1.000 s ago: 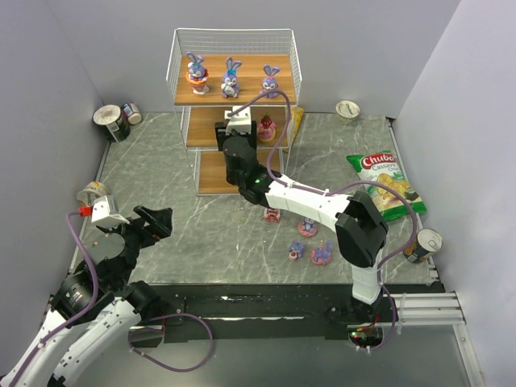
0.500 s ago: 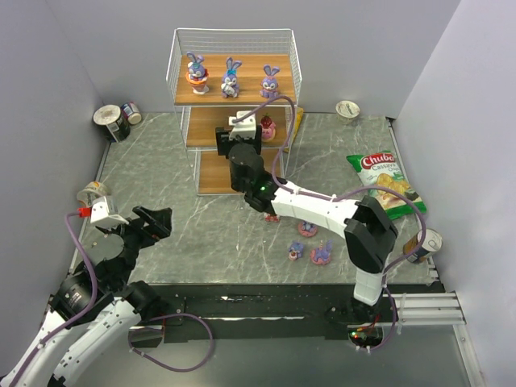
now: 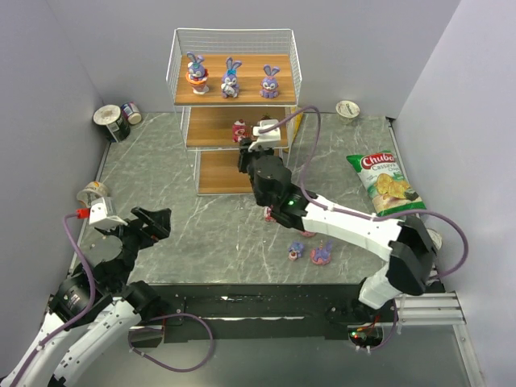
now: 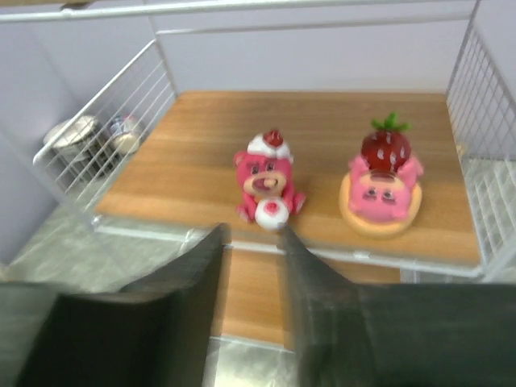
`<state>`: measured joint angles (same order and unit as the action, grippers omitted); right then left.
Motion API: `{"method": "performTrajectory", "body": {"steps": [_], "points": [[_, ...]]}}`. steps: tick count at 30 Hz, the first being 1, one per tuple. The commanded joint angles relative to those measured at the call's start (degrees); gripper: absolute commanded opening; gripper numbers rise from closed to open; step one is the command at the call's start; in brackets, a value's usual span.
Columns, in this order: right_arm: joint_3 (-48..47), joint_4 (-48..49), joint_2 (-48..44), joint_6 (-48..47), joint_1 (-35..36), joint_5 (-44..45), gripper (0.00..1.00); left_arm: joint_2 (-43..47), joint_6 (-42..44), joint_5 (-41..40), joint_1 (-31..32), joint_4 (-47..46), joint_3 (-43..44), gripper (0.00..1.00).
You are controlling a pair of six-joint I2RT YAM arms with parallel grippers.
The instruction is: Place and organize the plastic toys onto the shelf
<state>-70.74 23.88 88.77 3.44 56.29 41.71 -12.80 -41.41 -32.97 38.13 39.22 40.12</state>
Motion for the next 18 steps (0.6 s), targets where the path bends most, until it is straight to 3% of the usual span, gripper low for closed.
{"method": "performTrajectory", "body": {"steps": [1,2,5,18], "points": [[0.69,-7.35,-4.83,7.71,0.13,-4.80,0.24,0.58,-0.25,-0.60,0.02,-0.29,0.49,0.96],[0.60,-7.88,-4.84,8.68,0.13,-5.67,0.15,0.58,-0.17,-0.52,0.02,-0.37,0.57,0.96],[-0.27,-9.37,-3.87,9.65,-0.22,-6.47,0.00,0.67,-0.16,-0.43,0.02,-0.37,0.49,0.96],[-6.60,-12.45,2.72,12.11,-4.70,-11.91,0.00,0.93,-0.16,-0.34,0.02,-0.46,0.49,0.96]]}}
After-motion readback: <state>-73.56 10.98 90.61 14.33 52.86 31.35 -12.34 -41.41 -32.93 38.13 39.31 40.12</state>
